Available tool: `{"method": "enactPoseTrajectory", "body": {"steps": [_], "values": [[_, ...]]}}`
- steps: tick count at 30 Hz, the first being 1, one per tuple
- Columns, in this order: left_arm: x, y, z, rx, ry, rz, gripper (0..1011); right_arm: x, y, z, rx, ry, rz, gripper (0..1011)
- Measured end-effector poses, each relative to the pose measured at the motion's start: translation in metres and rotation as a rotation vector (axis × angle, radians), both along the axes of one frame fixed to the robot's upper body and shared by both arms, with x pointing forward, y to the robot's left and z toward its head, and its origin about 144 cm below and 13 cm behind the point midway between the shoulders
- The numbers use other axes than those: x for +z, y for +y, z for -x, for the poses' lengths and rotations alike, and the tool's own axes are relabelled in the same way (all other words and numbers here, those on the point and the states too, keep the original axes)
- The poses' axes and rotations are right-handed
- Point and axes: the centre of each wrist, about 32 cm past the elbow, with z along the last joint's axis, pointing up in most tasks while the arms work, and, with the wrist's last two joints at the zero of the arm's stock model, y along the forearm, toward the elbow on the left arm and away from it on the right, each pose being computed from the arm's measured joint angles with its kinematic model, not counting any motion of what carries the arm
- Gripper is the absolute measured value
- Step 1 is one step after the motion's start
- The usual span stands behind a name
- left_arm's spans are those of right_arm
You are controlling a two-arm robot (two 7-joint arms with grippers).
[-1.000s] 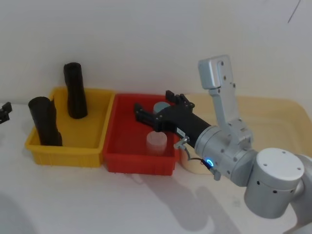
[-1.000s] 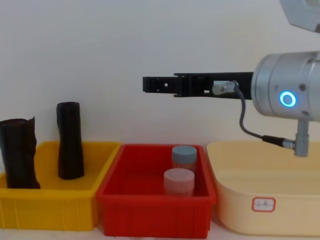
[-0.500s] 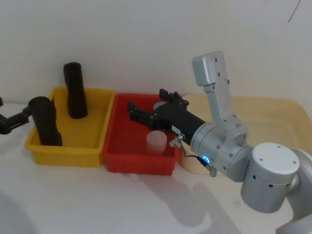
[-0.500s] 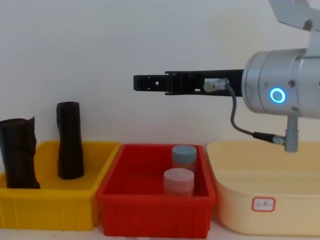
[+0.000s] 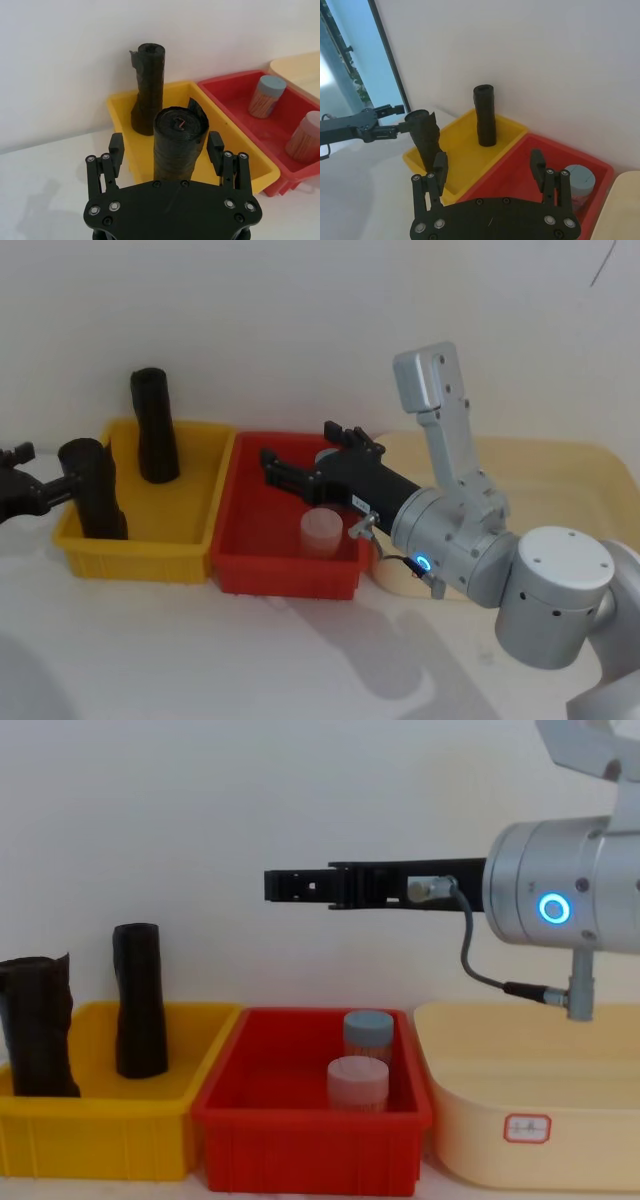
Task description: Pick up the garbage bag with the one hand and transfer it to the other hand.
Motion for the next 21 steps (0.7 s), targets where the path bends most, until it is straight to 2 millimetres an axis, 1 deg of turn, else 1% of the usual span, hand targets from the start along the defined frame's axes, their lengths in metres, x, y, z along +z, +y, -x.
{"method": "enactPoseTrajectory", "body": {"steps": [12, 21], "values": [[-0.003, -0.013, -0.015, -0.023, 0.022, -0.019, 1001, -0.003, -0.002, -0.007, 0.009, 0.013, -0.003, 1000], [-0.005, -0.028, -0.031, -0.072, 0.040, -0.023, 1001, -0.005, -0.002, -0.011, 0.018, 0.017, -0.011, 999]]}}
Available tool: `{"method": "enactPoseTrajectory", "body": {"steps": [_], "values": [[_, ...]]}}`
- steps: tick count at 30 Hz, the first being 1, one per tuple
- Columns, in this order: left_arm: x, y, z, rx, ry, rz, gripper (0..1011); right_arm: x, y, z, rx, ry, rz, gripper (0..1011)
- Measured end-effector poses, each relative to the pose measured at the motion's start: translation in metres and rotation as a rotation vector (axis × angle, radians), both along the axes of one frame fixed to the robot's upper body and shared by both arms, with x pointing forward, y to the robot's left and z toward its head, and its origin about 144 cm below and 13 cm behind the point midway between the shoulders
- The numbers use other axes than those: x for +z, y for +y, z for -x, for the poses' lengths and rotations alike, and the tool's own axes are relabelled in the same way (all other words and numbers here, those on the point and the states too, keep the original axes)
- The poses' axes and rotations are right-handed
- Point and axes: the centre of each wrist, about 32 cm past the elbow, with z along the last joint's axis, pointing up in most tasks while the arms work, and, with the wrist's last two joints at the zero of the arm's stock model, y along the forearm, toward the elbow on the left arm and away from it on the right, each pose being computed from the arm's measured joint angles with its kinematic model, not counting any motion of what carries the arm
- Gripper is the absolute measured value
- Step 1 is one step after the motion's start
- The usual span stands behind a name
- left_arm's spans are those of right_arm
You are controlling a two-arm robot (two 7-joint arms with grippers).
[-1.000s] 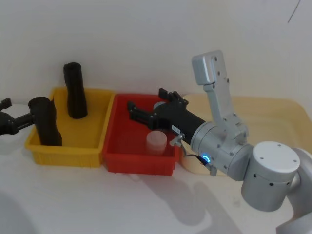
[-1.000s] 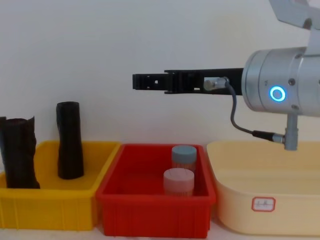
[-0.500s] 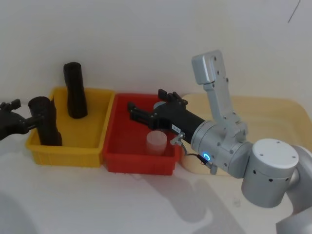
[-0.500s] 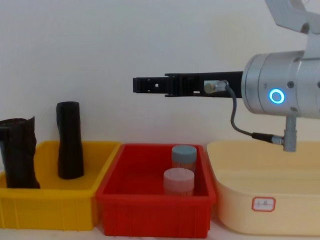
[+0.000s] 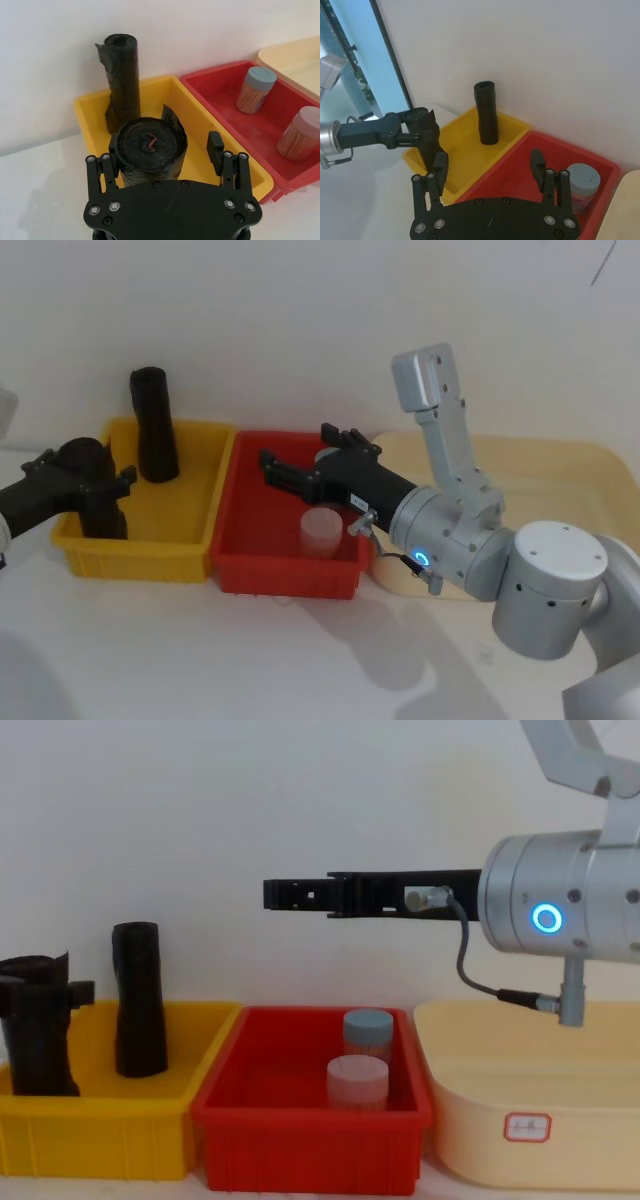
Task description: Pick up the garbage bag with the one hand and transfer it to the other hand.
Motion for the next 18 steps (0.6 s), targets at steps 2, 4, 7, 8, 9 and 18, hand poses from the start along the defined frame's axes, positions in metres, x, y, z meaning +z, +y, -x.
{"method": "enactPoseTrajectory", "body": {"steps": [2, 4, 7, 8, 9, 18], "values": [[0.000, -0.002, -0.002, -0.004, 0.002, -0.002, 1001, -0.001, 0.000, -0.001, 0.002, 0.001, -0.001, 999], [-0.001, -0.004, -0.004, -0.008, 0.005, -0.008, 1001, -0.001, 0.000, -0.001, 0.004, 0.002, -0.001, 1000], [-0.001, -0.007, -0.006, -0.010, 0.007, -0.016, 1001, -0.002, 0.000, -0.003, 0.009, 0.004, -0.002, 999], [-0.001, -0.008, -0.007, -0.010, 0.008, -0.018, 1001, -0.002, 0.000, -0.003, 0.010, 0.004, -0.002, 999], [-0.001, -0.008, -0.007, -0.009, 0.009, -0.021, 1001, -0.002, 0.000, -0.003, 0.011, 0.005, -0.003, 1000], [-0.003, -0.013, -0.009, 0.007, 0.016, -0.058, 1001, -0.003, -0.001, -0.006, 0.017, 0.011, -0.002, 1000]]}}
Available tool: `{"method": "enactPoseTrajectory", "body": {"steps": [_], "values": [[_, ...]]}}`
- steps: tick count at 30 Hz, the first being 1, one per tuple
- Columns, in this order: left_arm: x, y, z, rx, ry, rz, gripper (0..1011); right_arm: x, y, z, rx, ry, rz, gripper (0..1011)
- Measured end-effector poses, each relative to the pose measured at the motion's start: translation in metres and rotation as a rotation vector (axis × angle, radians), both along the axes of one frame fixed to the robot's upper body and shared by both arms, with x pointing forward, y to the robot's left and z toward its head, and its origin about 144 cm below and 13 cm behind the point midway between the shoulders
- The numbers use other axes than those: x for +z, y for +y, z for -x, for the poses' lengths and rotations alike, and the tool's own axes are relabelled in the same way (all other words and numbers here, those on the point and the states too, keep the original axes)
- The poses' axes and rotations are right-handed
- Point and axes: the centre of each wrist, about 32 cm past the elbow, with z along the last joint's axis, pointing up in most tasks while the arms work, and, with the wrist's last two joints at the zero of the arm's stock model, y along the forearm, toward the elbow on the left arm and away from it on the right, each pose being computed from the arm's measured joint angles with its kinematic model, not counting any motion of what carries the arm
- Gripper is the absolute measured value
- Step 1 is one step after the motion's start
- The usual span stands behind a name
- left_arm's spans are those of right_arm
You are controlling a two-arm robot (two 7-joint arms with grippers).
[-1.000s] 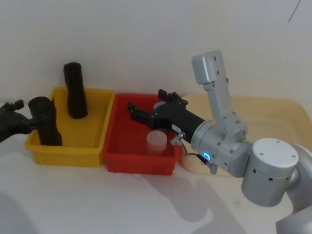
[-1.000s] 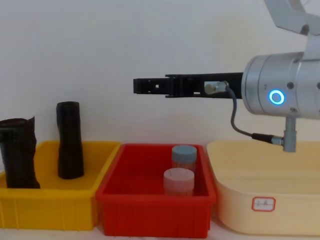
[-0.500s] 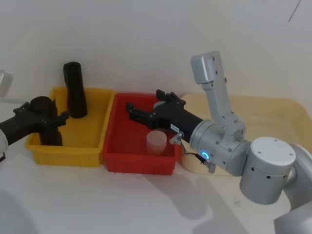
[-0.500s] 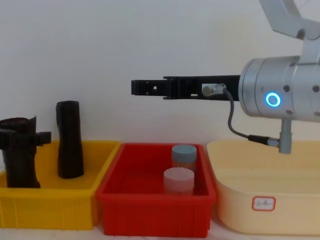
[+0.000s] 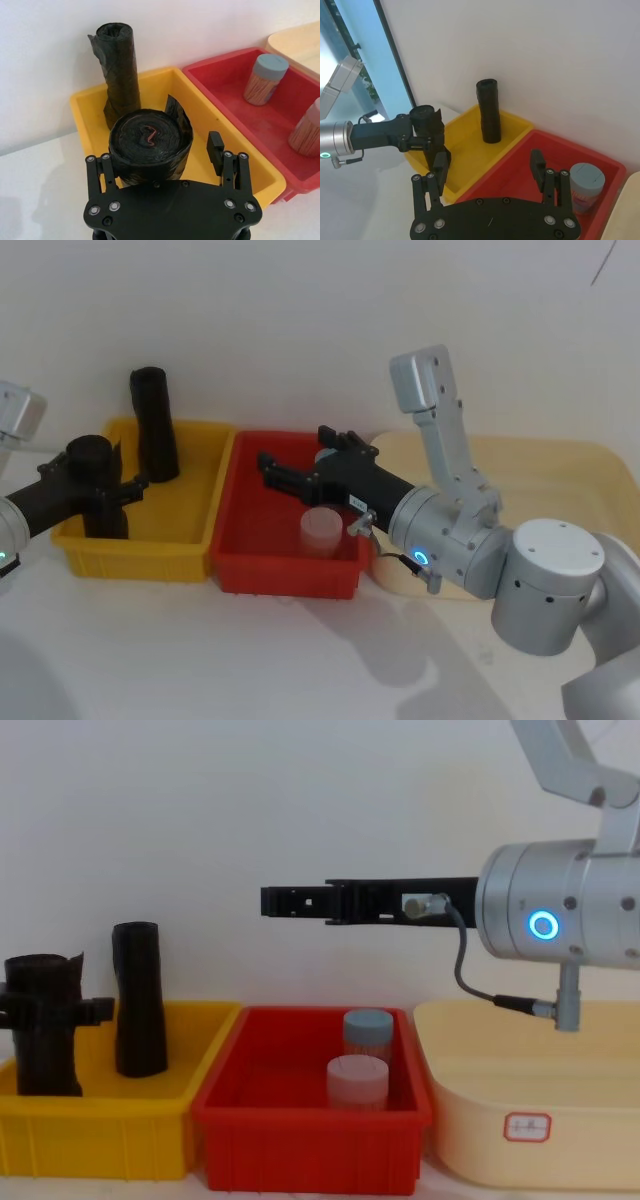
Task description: Pick up the garbage bag with the one hand and transfer it to the other hand.
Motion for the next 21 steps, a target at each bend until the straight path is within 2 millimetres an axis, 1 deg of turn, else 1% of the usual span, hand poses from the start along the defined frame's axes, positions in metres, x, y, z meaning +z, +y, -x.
{"method": "enactPoseTrajectory", "body": {"steps": [21], "values": [[-0.0010, -0.0045, -0.0018, 0.024, -0.002, -0.046, 1001, -0.0027, -0.0040, -0.0050, 0.000, 0.016, 0.025, 1000]]}}
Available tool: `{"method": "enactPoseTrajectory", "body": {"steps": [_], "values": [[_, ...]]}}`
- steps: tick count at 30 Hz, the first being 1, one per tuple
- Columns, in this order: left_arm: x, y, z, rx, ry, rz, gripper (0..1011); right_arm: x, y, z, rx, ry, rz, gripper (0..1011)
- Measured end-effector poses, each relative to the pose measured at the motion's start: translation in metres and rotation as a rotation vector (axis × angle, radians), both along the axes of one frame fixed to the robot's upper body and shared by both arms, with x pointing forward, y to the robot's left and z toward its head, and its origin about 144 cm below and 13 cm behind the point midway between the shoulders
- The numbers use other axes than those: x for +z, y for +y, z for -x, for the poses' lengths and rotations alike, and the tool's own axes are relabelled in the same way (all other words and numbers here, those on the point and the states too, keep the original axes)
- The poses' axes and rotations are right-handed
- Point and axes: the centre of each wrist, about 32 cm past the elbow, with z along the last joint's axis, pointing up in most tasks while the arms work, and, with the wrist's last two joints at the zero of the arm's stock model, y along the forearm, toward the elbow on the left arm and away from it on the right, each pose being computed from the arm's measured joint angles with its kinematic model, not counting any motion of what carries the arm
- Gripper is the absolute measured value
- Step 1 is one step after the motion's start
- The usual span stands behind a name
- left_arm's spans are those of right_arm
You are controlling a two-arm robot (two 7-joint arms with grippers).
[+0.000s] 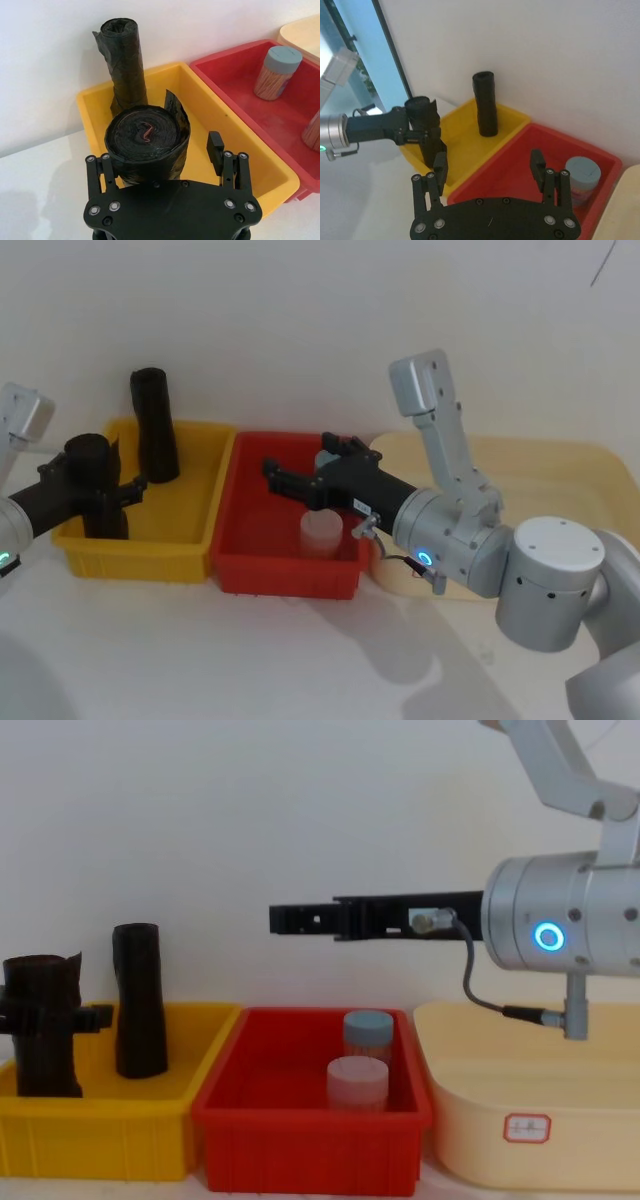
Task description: Pick up the garbage bag with the one hand and transfer it to the other hand.
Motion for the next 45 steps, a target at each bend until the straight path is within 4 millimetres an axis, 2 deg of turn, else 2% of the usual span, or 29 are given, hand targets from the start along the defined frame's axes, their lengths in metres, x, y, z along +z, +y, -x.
{"method": "enactPoseTrajectory", "body": {"steps": [13, 21, 45], "values": [[0.000, -0.001, 0.000, 0.004, 0.000, -0.007, 1001, -0.010, -0.004, -0.011, 0.002, 0.072, 0.133, 1000], [0.000, -0.001, 0.000, 0.004, -0.001, -0.009, 1001, -0.018, -0.004, -0.026, 0.010, 0.124, 0.219, 1000], [0.000, -0.001, 0.000, 0.005, -0.001, -0.010, 1001, -0.020, -0.004, -0.056, 0.023, 0.188, 0.332, 1000]]}}
